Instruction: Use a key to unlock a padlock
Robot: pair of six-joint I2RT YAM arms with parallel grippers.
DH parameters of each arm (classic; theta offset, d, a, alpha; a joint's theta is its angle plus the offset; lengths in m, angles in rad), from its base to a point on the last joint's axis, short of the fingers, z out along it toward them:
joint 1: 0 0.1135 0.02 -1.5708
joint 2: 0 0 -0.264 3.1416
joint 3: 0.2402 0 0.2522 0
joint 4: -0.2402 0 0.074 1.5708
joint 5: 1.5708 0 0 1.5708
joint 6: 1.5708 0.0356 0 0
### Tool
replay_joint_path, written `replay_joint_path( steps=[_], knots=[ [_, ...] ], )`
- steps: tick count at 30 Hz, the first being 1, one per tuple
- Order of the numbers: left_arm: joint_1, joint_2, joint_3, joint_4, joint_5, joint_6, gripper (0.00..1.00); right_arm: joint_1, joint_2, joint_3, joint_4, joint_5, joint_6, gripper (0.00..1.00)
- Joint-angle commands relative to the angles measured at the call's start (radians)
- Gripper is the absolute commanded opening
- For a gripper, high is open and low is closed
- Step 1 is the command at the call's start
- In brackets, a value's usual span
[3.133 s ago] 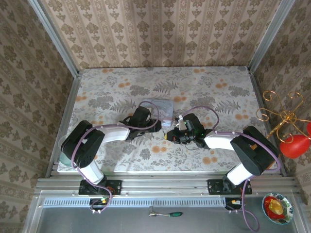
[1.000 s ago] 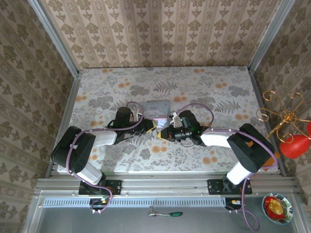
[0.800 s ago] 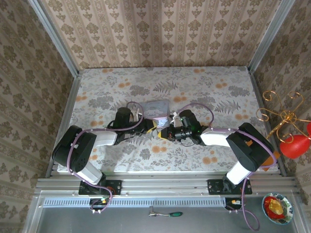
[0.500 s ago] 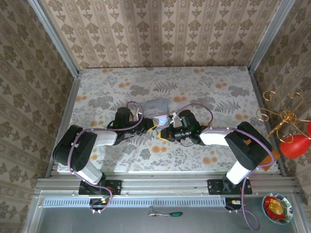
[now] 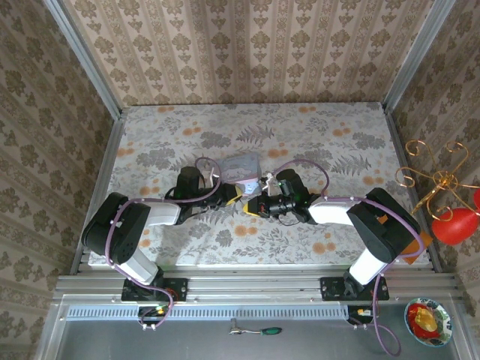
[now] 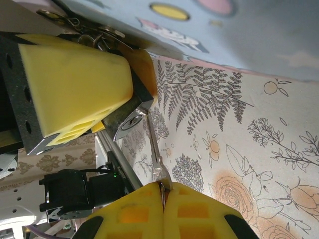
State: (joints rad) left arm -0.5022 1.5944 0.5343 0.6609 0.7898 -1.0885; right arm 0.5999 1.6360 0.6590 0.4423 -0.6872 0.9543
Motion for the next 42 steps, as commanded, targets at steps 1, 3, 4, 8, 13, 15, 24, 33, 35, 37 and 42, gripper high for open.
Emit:
replay_joint_path(
  steps=[1, 3, 4, 8, 13, 15, 24, 33, 35, 37, 42],
  knots=[
    [0.005, 0.010, 0.000, 0.042, 0.046, 0.015, 0.08, -0.005, -0.026, -0.006, 0.037, -0.023, 0.015, 0.00],
    [0.007, 0.013, -0.001, 0.040, 0.045, 0.016, 0.09, -0.005, -0.031, -0.010, 0.034, -0.023, 0.013, 0.00],
    [0.007, 0.015, 0.000, 0.042, 0.045, 0.015, 0.09, -0.005, -0.033, -0.010, 0.032, -0.023, 0.011, 0.00],
    [0.010, 0.012, 0.003, 0.028, 0.039, 0.018, 0.09, -0.005, -0.033, -0.018, 0.025, -0.019, 0.004, 0.00],
    [0.010, 0.003, 0.004, 0.008, 0.037, 0.025, 0.09, -0.005, -0.030, -0.022, 0.030, -0.017, 0.003, 0.00],
    [0.009, 0.003, 0.004, 0.009, 0.035, 0.024, 0.09, -0.003, -0.031, -0.019, 0.026, -0.019, 0.001, 0.00],
    [0.010, 0.007, 0.001, 0.017, 0.037, 0.024, 0.09, 0.000, -0.038, -0.018, 0.019, -0.018, 0.000, 0.00],
    [0.010, 0.016, 0.003, 0.016, 0.049, 0.025, 0.10, 0.000, -0.049, -0.012, 0.014, -0.015, 0.002, 0.00],
    [0.010, 0.015, 0.001, 0.016, 0.047, 0.025, 0.10, 0.000, -0.051, -0.012, 0.011, -0.016, 0.001, 0.00],
    [0.009, 0.016, 0.003, 0.017, 0.047, 0.024, 0.10, 0.001, -0.050, -0.013, 0.009, -0.017, -0.001, 0.00],
    [0.007, 0.016, 0.013, 0.016, 0.059, 0.024, 0.10, 0.002, -0.048, -0.007, 0.007, -0.017, -0.002, 0.00]
  ],
)
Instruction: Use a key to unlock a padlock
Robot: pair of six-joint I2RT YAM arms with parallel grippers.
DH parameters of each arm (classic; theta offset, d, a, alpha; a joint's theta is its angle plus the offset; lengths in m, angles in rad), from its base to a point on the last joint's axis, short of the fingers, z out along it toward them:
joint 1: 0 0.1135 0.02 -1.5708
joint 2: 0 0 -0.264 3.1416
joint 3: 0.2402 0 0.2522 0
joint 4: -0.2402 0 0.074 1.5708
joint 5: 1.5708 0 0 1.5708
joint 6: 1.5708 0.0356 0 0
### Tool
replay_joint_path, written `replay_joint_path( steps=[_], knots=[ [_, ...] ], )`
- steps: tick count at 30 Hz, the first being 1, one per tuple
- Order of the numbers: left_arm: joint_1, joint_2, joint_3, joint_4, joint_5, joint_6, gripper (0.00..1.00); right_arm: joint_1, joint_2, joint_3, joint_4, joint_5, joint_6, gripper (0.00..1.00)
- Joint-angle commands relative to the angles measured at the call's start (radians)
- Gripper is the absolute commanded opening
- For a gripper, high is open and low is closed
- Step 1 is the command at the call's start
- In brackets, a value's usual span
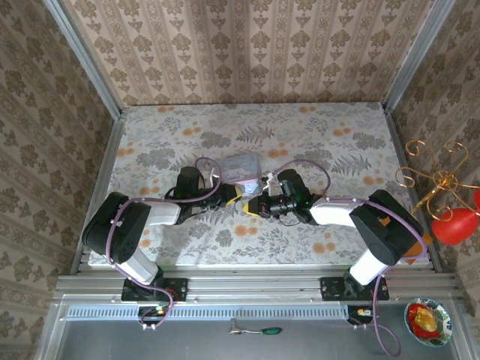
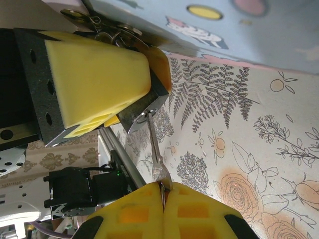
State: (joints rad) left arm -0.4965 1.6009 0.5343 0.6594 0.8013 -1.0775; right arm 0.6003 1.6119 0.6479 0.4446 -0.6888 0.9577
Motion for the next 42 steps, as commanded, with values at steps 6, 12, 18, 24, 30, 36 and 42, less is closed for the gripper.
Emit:
replay_joint_path(
  steps=[6, 12, 18, 24, 30, 36, 42],
  knots=[
    [-0.007, 0.008, 0.022, 0.017, 0.082, 0.008, 0.10, 0.001, -0.021, 0.024, -0.023, -0.005, -0.023, 0.00],
    [-0.023, 0.004, 0.023, 0.025, 0.110, -0.001, 0.10, 0.001, -0.009, 0.048, -0.043, 0.002, -0.037, 0.00],
    [-0.027, 0.007, 0.014, 0.031, 0.127, 0.000, 0.10, -0.022, -0.025, 0.049, -0.066, 0.022, -0.046, 0.00],
    [-0.030, 0.011, 0.013, 0.035, 0.131, 0.001, 0.09, -0.042, -0.033, 0.035, -0.041, 0.039, -0.018, 0.00],
    [-0.043, 0.020, 0.022, 0.050, 0.122, -0.011, 0.09, -0.039, -0.025, 0.036, -0.009, 0.046, 0.003, 0.00],
    [-0.064, 0.038, 0.029, 0.066, 0.113, -0.020, 0.09, -0.022, -0.020, 0.050, -0.001, 0.057, 0.008, 0.00],
    [-0.096, 0.066, 0.041, 0.052, 0.106, -0.006, 0.09, -0.022, -0.038, 0.053, 0.012, 0.065, 0.012, 0.00]
  ],
)
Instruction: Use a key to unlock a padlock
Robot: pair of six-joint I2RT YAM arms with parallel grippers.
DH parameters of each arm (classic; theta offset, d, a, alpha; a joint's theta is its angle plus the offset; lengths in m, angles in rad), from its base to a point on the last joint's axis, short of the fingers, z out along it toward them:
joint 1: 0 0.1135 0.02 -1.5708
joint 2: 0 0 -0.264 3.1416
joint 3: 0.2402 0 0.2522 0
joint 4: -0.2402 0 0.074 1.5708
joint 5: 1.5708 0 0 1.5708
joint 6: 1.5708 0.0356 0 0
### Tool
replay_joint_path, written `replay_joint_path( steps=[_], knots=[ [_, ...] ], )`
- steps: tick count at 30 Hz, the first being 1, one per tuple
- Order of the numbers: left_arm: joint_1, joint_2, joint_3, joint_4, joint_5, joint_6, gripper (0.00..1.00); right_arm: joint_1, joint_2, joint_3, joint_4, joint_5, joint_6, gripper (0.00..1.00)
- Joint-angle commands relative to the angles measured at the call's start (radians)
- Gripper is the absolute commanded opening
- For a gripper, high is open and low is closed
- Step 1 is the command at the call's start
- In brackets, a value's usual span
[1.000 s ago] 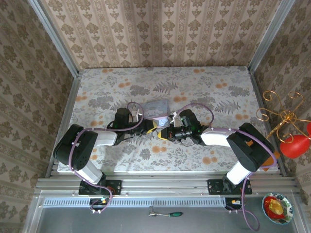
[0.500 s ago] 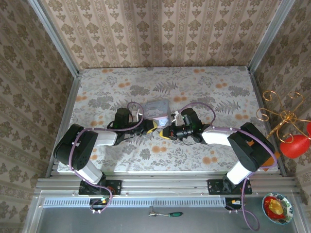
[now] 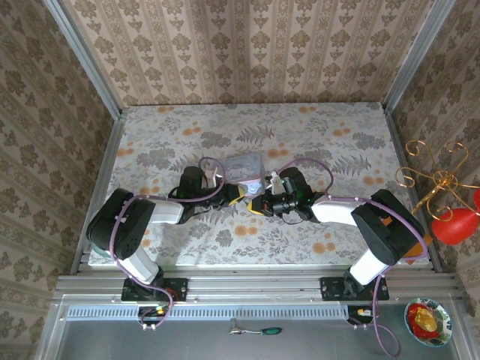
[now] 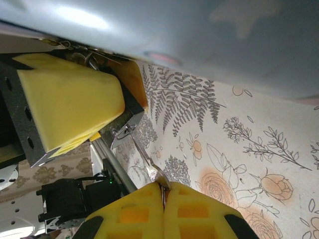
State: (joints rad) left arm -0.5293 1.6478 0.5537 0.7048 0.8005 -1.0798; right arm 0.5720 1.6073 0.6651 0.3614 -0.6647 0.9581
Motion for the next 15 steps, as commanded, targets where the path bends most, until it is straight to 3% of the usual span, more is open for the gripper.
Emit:
replay_joint_path(
  steps=[1, 15],
  knots=[
    [-0.069, 0.025, 0.022, 0.003, 0.104, 0.000, 0.09, 0.006, -0.037, 0.036, 0.096, 0.045, 0.010, 0.00],
    [-0.096, 0.017, 0.050, -0.149, 0.101, 0.089, 0.08, -0.032, -0.091, -0.006, 0.100, 0.104, 0.020, 0.00]
  ],
)
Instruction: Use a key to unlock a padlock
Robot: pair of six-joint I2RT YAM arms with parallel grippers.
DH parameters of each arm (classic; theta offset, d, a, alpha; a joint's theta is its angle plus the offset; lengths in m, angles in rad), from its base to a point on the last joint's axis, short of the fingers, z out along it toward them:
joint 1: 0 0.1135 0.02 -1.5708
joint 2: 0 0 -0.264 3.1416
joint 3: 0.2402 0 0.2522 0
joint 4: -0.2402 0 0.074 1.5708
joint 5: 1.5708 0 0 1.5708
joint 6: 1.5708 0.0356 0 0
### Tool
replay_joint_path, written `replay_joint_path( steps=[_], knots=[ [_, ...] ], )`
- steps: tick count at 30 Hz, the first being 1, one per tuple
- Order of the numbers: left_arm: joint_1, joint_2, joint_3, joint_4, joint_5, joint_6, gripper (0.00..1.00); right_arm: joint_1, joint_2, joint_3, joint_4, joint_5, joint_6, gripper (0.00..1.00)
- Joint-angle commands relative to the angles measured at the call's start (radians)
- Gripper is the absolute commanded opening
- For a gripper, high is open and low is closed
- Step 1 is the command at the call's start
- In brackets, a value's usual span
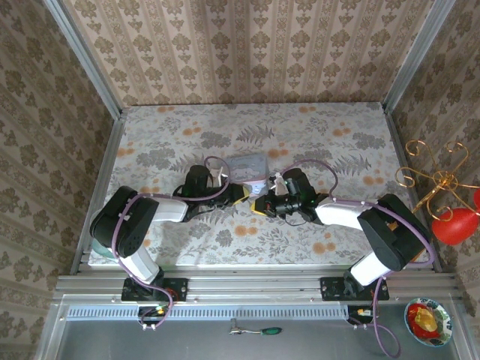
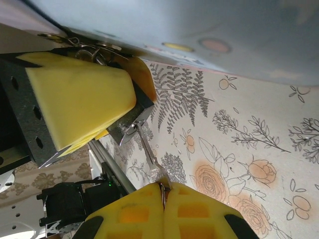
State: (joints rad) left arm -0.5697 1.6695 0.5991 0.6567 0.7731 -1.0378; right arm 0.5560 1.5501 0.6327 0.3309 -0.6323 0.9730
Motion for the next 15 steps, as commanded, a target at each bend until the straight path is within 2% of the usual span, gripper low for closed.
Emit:
replay_joint_path(
  steps=[1, 15],
  knots=[
    [-0.060, -0.003, 0.010, -0.100, 0.129, 0.045, 0.08, -0.012, -0.029, 0.031, 0.133, 0.069, 0.007, 0.00],
    [-0.132, 0.005, 0.023, -0.103, 0.126, 0.034, 0.08, -0.035, -0.017, 0.039, 0.200, 0.084, 0.060, 0.00]
  ],
)
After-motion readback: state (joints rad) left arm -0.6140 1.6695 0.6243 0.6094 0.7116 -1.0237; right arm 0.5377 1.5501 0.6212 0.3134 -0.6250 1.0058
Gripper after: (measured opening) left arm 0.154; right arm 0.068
